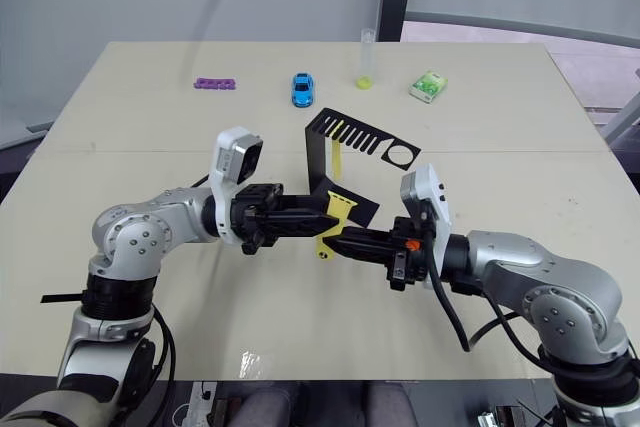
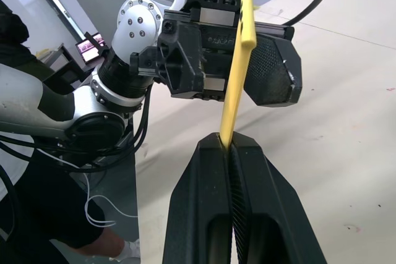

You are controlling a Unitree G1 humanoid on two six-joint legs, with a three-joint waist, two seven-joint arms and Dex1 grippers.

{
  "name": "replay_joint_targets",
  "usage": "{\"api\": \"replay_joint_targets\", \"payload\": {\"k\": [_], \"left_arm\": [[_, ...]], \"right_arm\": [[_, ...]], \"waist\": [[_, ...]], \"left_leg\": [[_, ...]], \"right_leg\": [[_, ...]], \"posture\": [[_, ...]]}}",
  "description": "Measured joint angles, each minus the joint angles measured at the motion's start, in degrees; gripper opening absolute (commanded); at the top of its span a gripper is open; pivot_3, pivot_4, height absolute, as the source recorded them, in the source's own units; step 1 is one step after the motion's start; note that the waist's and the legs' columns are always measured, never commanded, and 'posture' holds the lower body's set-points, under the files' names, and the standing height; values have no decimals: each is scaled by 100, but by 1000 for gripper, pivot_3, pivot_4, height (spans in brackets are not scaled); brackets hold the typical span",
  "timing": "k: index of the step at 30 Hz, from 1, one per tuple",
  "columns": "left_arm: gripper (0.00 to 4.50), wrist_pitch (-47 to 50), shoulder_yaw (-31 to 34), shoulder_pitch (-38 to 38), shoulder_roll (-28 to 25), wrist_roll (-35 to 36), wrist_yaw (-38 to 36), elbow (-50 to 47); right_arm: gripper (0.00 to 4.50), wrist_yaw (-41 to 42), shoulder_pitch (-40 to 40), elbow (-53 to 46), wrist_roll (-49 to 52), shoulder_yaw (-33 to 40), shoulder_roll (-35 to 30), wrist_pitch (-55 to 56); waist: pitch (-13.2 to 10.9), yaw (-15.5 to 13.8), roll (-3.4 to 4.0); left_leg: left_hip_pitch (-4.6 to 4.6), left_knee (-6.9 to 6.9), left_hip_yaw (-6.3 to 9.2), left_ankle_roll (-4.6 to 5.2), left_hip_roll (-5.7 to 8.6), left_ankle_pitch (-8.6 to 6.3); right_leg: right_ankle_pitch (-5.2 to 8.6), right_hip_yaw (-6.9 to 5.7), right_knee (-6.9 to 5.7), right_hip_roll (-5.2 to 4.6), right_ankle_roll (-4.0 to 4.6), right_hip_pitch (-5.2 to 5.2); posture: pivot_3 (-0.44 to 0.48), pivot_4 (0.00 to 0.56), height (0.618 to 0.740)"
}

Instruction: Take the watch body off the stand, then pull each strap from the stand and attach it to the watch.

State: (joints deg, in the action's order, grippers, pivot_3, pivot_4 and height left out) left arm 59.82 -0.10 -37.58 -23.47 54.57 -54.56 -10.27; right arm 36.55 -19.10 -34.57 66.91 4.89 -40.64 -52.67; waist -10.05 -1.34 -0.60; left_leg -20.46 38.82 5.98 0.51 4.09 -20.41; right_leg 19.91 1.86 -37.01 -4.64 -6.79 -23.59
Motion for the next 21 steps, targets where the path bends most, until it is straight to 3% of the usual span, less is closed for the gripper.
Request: {"api": "replay_joint_targets", "payload": {"k": [19, 21], "left_arm": [[1775, -135, 3, 1, 138, -7, 79, 155], [1209, -165, 3, 1, 149, -6, 82, 156]], "right_arm": [[0, 0, -4, 16, -2, 0, 0, -1], [0, 0, -3, 15, -2, 0, 0, -1]], "waist": [[0, -1, 0], [0, -1, 0]], "left_leg": [[0, 1, 0, 0, 0, 0], [0, 0, 0, 0, 0, 0]], "right_leg": [[0, 0, 0, 0, 0, 0], [0, 0, 0, 0, 0, 0]], "posture": [[0, 150, 740], [0, 150, 740]]}}
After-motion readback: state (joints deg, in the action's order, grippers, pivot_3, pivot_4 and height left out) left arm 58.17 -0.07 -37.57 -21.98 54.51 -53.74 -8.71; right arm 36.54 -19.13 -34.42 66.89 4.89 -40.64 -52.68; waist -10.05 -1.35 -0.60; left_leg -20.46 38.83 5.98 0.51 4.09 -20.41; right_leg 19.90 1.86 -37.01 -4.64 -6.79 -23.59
